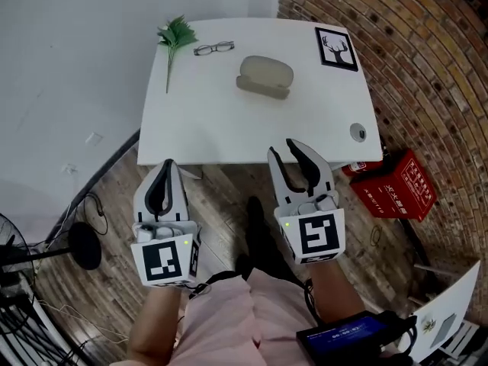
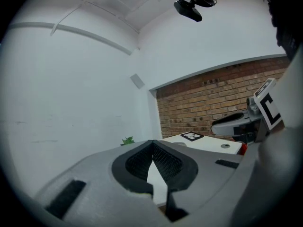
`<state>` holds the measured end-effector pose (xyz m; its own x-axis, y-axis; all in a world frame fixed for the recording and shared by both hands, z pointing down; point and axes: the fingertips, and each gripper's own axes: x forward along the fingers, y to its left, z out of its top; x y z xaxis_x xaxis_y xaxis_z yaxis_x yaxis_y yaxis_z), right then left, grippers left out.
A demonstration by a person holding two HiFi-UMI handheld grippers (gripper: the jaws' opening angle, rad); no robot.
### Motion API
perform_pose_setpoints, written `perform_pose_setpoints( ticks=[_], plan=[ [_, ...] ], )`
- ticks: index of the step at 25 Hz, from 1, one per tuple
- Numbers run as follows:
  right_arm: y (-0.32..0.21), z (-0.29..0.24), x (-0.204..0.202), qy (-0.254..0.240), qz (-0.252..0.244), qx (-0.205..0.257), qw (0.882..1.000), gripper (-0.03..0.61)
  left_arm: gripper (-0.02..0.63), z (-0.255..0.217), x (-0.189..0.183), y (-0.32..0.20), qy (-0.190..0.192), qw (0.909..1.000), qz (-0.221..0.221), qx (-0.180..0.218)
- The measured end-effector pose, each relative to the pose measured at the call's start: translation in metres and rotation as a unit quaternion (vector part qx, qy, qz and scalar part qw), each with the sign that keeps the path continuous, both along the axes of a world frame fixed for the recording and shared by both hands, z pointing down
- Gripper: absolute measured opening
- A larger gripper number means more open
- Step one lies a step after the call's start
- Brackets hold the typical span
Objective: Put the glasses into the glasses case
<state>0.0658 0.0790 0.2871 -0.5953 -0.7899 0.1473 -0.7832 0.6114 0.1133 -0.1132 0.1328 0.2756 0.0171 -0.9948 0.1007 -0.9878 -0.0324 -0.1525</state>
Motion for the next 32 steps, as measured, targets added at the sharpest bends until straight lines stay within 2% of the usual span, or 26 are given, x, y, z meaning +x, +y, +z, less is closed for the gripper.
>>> perform_pose_setpoints(
  ticks=[10,14,25,29,32],
  plan=[
    [-0.128,0.000,-0.036,0.012,-0.060,-0.009,0.998,0.123,0.009,0.002,-0.025,-0.110,0.009,0.9985,-0.050,-0.019],
    [-0.165,-0.014,-0.051,0.018,-0.085,0.003,0.996,0.123,0.008,-0.016,-0.038,-0.135,0.005,0.9975,-0.071,0.005],
    [-0.223,-0.091,-0.092,0.023,-0.133,0.087,0.987,0.124,0.009,-0.074,-0.063,-0.167,-0.011,0.9927,-0.096,0.071],
    [-0.237,-0.096,-0.111,0.033,-0.148,0.102,0.983,0.124,0.008,-0.075,-0.077,-0.179,0.001,0.9924,-0.102,0.068],
    [-0.251,-0.085,-0.128,0.047,-0.160,0.094,0.981,0.124,0.009,-0.063,-0.091,-0.195,0.005,0.9932,-0.100,0.059]
  ],
)
